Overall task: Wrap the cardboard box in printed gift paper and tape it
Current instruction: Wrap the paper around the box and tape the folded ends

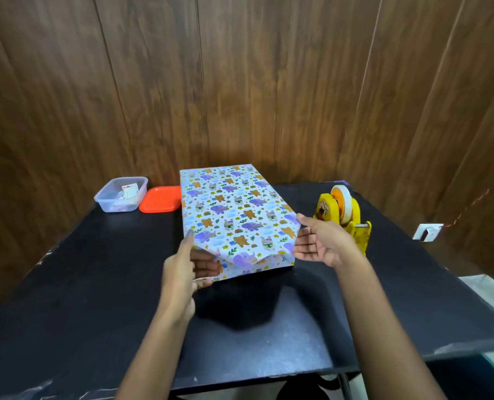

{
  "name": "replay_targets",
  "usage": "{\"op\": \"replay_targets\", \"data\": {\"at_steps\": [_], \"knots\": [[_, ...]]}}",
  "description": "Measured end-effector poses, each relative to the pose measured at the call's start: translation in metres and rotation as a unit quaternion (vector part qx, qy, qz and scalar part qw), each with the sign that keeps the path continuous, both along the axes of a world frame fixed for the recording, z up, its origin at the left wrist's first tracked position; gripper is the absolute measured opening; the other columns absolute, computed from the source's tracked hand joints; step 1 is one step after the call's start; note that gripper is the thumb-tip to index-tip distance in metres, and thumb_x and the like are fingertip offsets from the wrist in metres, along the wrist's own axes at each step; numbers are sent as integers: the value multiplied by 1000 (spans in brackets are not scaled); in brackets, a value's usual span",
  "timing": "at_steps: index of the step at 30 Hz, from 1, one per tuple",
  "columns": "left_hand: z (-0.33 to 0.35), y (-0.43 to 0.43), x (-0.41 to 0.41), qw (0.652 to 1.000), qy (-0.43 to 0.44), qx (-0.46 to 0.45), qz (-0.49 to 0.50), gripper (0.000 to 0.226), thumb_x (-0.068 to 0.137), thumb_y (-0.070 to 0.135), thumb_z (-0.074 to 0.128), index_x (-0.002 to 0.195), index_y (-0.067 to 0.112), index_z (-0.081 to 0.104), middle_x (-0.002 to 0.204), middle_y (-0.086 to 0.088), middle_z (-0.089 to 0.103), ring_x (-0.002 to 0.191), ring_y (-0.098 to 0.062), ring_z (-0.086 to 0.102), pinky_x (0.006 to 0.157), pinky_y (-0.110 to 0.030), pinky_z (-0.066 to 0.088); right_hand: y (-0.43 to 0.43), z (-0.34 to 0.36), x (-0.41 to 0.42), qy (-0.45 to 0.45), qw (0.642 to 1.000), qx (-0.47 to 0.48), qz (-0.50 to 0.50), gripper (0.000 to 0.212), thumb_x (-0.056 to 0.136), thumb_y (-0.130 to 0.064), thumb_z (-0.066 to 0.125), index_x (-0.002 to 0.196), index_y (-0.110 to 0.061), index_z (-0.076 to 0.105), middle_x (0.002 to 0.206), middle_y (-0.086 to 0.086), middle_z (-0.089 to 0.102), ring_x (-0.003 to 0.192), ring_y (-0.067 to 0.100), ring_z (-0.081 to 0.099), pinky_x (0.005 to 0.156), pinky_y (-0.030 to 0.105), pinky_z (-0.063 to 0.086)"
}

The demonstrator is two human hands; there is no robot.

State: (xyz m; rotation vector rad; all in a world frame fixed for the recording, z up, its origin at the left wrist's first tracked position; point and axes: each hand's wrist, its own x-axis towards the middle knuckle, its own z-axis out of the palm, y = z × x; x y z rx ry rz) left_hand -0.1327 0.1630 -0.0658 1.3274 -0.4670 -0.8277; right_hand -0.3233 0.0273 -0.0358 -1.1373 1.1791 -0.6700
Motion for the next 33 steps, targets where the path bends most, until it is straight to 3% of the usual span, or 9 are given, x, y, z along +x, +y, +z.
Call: {"op": "replay_targets", "data": {"at_steps": [6, 9, 13, 17, 20, 23, 25, 29, 33], "knots": [[5, -37, 18, 997, 55, -48, 2, 15, 92, 4, 49, 80, 3, 57, 60, -11, 62, 41, -12, 61, 44, -19, 51, -6, -7, 20, -114, 993, -10, -25, 20, 91, -23, 59, 80, -6, 59, 53, 3, 67, 44, 12, 64, 44, 23, 53], [-3, -39, 27, 995, 44, -85, -12, 15, 92, 3, 51, 80, 3, 61, 61, -1, 70, 52, -10, 66, 51, -20, 54, -8, -13, 33, -136, 990, -21, -33, 13, 91, -16, 59, 79, -9, 59, 61, 3, 67, 46, 11, 63, 45, 21, 52], [-16, -40, 40, 993, -4, -121, -12, 17, 94, 7, 51, 81, 2, 62, 76, -1, 71, 69, -12, 66, 60, -19, 55, -7, -35, 37, -159, 985, -62, -39, 14, 90, -15, 61, 76, -10, 60, 74, 5, 70, 63, 16, 64, 57, 23, 54], [-20, -43, 39, 990, -3, -138, -17, 17, 95, 8, 49, 82, 5, 61, 71, 3, 71, 66, -8, 65, 59, -19, 54, -7, -37, 36, -150, 986, -62, -29, 17, 91, -23, 59, 82, -9, 62, 70, 2, 72, 65, 16, 66, 58, 24, 54], [-19, -43, 39, 991, 8, -131, -28, 17, 94, 7, 50, 80, 5, 59, 72, 1, 71, 69, -12, 65, 64, -22, 55, -12, -22, 39, -102, 991, -61, -67, 34, 91, -39, 57, 79, -8, 63, 69, 6, 69, 62, 17, 65, 56, 26, 53], [-14, -42, 43, 993, 33, -108, -29, 15, 94, 8, 50, 89, 5, 64, 85, -6, 71, 74, -18, 66, 68, -28, 54, -15, -21, 44, -97, 989, -68, -87, 26, 91, -27, 61, 75, -6, 61, 57, 2, 67, 47, 12, 63, 44, 20, 49], [-9, -45, 42, 994, 57, -94, 0, 15, 93, 11, 52, 85, 6, 64, 78, -6, 70, 69, -19, 66, 64, -28, 55, -15, -26, 46, -124, 984, -75, -104, 21, 90, -20, 63, 73, -8, 61, 52, -2, 66, 41, 8, 61, 40, 17, 47], [-11, -47, 42, 993, 45, -104, 23, 21, 90, 6, 56, 70, 9, 56, 67, -2, 70, 61, -16, 65, 54, -22, 54, -12, -35, 48, -155, 980, -80, -98, 16, 89, -20, 63, 76, -11, 63, 64, 0, 69, 50, 9, 64, 49, 21, 52], [-25, -47, 30, 991, 27, -134, -17, 15, 85, -6, 56, 88, 7, 62, 79, -1, 73, 70, -13, 68, 67, -25, 56, -9, -44, 45, -136, 988, -72, 1, 4, 85, -10, 67, 82, -10, 65, 65, -3, 72, 55, 9, 68, 49, 21, 52]]}}
